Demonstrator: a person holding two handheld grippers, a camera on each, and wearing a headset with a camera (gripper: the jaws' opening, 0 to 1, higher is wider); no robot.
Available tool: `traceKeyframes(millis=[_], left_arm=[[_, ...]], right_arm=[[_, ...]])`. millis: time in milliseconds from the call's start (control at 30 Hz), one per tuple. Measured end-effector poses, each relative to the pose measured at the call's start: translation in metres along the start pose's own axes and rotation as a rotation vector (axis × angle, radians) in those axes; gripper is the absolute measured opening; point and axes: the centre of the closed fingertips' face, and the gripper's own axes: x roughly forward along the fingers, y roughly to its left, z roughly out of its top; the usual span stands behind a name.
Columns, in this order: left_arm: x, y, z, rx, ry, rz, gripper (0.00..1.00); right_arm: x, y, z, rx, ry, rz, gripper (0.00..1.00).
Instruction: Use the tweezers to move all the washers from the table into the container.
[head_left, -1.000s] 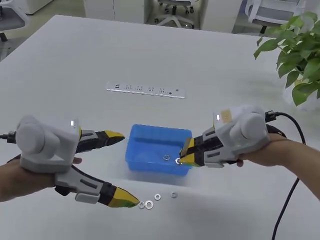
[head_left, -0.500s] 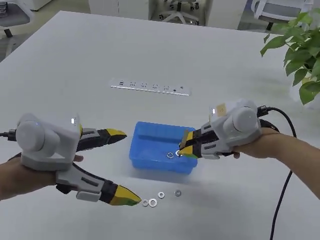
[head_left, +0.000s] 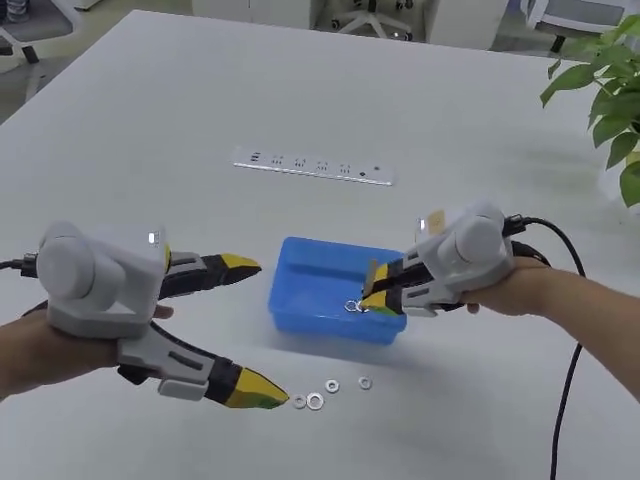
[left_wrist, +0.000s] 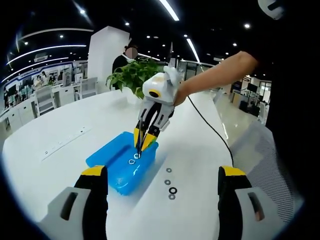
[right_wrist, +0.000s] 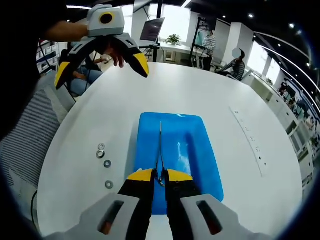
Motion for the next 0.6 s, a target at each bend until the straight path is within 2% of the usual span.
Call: traceKeyframes(millis=[433, 600], left_arm=[[-0.003, 0.007, 0.004, 0.01, -0.007, 0.017, 0.85], [-0.003, 0.012, 0.007, 0.017, -0.013, 0.027, 0.75]], right_arm=[[0.009, 0.0, -0.006, 0.016, 0.01, 0.015, 0.09], [0.01, 0.001, -0.009, 0.015, 0.014, 0.016, 0.09]])
